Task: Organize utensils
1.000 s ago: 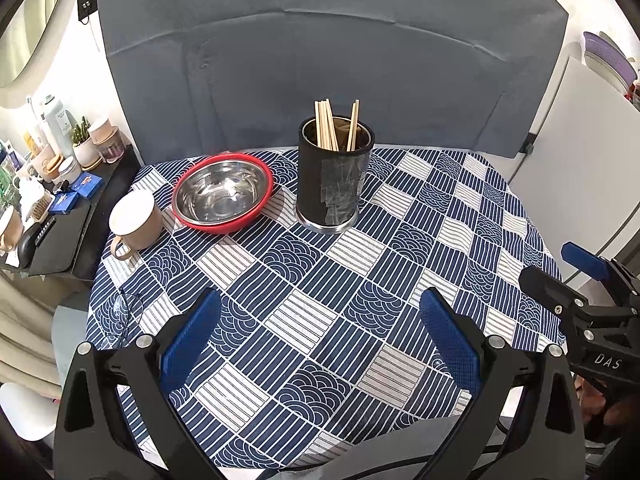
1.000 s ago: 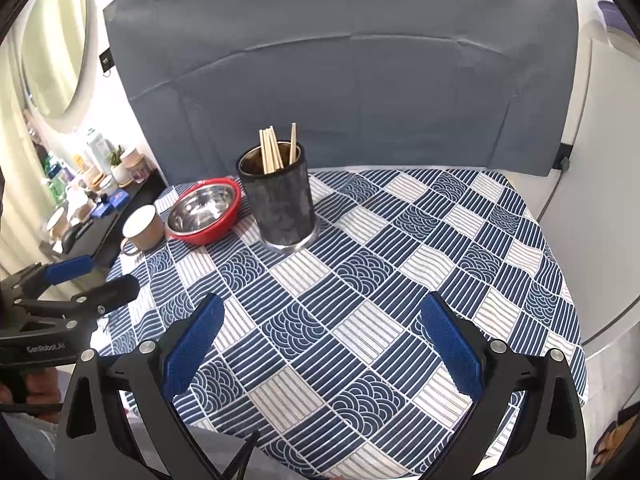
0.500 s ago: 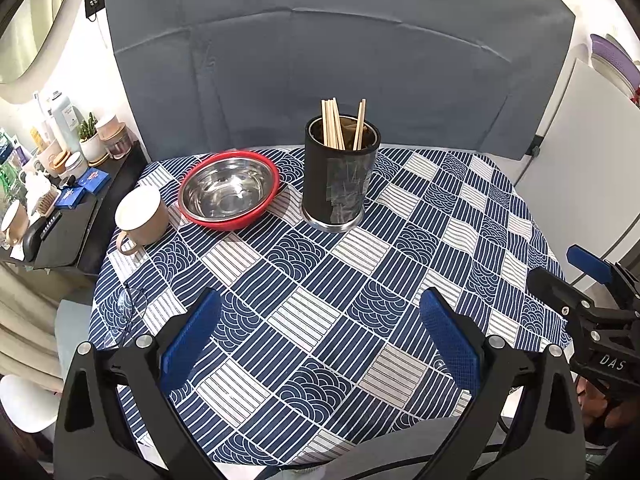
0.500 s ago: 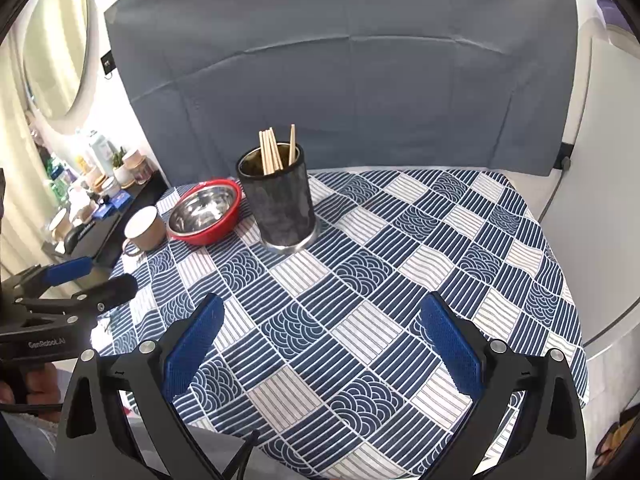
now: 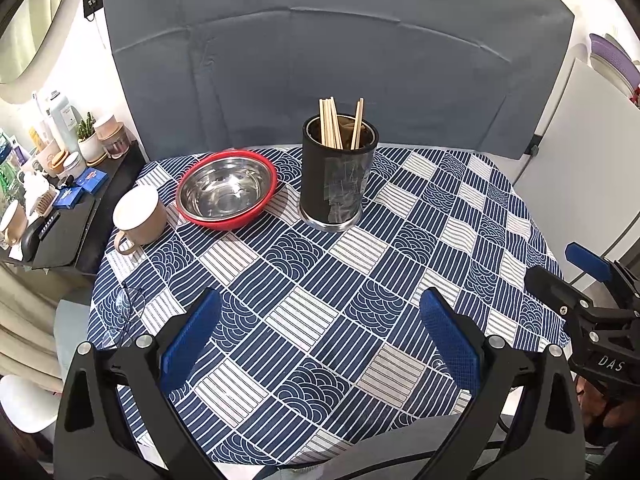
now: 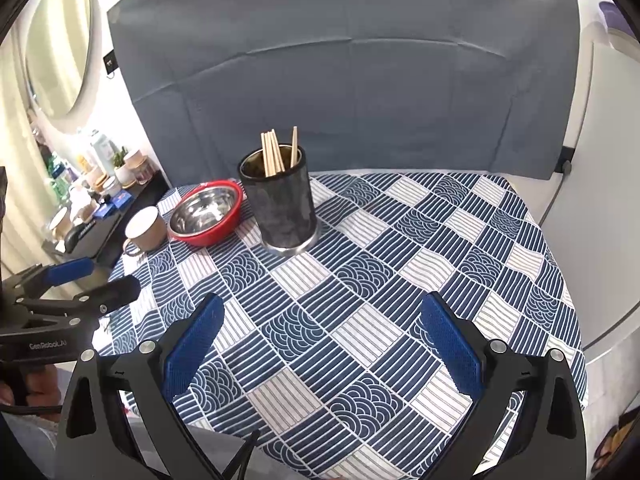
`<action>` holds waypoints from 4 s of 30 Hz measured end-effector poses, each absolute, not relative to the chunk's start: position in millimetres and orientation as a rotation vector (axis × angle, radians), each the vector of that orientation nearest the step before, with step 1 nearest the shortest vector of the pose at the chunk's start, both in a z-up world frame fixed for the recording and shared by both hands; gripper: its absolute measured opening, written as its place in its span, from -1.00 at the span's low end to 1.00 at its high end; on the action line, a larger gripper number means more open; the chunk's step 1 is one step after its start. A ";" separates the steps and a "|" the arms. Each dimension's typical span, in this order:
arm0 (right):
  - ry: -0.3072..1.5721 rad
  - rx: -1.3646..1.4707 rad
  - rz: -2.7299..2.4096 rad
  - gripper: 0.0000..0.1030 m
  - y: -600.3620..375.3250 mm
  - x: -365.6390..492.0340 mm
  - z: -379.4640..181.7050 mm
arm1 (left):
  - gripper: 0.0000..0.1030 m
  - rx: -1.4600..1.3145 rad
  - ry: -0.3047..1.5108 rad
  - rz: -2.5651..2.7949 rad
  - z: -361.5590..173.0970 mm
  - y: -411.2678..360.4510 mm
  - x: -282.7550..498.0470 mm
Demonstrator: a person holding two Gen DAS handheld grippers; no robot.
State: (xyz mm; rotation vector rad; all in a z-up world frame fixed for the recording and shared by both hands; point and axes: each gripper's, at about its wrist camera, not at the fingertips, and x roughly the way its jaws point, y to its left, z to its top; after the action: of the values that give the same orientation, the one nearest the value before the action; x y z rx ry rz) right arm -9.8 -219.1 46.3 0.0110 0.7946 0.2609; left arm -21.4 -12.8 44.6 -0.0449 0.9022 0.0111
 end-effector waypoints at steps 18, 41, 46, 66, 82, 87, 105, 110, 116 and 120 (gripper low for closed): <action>0.786 -0.002 0.255 0.84 -212.1 -13.0 48.4 | 0.89 -0.061 0.894 0.019 44.9 -5.2 -22.4; 0.791 0.010 0.248 0.84 -214.2 -14.0 48.2 | 0.89 -0.024 0.888 0.013 47.3 -6.3 -23.1; 0.796 0.011 0.248 0.84 -213.7 -13.2 47.1 | 0.88 -0.020 0.890 0.015 46.7 -6.6 -23.2; 0.809 0.004 0.242 0.84 -210.5 -15.1 44.7 | 0.89 0.012 0.899 0.017 43.8 -9.9 -25.2; 0.826 0.017 0.246 0.84 -212.5 -13.7 41.5 | 0.89 0.031 0.912 0.008 40.7 -13.5 -23.9; 0.828 0.018 0.247 0.84 -212.4 -13.2 41.1 | 0.89 0.034 0.916 0.007 40.3 -13.3 -23.5; 0.842 0.016 0.249 0.84 -208.4 -11.5 35.7 | 0.89 0.041 0.938 0.003 36.1 -14.2 -18.7; 0.843 0.016 0.248 0.84 -208.3 -11.6 35.8 | 0.88 0.034 0.937 0.002 35.2 -12.3 -18.5; 0.837 0.005 0.250 0.84 -206.3 -10.0 35.8 | 0.89 -0.022 0.896 0.002 42.2 -3.4 -22.5; 0.838 0.005 0.252 0.84 -206.1 -9.4 36.1 | 0.88 -0.044 0.894 -0.003 43.5 0.4 -21.3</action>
State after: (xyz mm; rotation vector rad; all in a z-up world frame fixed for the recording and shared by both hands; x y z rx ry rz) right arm -9.4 -206.1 36.1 0.0050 0.8381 0.2516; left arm -21.3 0.4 43.5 -0.0439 0.8945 -0.0033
